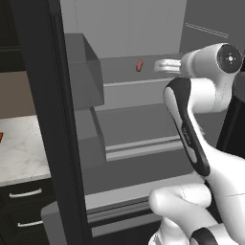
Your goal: Retrieve the sausage and cheese from the fridge and place them on the cutting board on the counter.
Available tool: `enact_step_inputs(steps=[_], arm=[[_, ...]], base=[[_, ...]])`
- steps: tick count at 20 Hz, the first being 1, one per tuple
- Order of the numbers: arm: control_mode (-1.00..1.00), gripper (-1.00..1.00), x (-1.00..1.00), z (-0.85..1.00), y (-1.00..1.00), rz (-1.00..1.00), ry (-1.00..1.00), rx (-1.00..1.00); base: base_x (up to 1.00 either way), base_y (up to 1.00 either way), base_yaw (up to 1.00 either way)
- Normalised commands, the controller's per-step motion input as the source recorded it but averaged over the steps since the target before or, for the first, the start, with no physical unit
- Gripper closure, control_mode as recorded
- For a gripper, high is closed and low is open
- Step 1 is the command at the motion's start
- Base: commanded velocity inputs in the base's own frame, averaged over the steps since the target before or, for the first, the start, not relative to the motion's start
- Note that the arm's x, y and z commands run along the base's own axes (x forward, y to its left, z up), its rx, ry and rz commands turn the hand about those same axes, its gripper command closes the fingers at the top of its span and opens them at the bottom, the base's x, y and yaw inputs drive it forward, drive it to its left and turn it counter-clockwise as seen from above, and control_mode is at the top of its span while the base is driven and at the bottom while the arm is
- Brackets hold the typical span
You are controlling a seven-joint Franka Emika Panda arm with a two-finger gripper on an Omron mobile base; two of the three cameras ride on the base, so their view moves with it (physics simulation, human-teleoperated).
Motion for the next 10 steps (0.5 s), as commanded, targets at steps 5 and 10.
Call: enact_step_inputs(steps=[5, 10], arm=[[-1.0, -1.0, 0.53, 0.0, 0.06, 0.01, 0.06, 0.02], [-1.0, -1.0, 0.51, -0.02, 0.22, 0.0, 0.0, -0.05]], base=[[0.0, 0.0, 0.0], [0.0, 0.0, 0.0]])
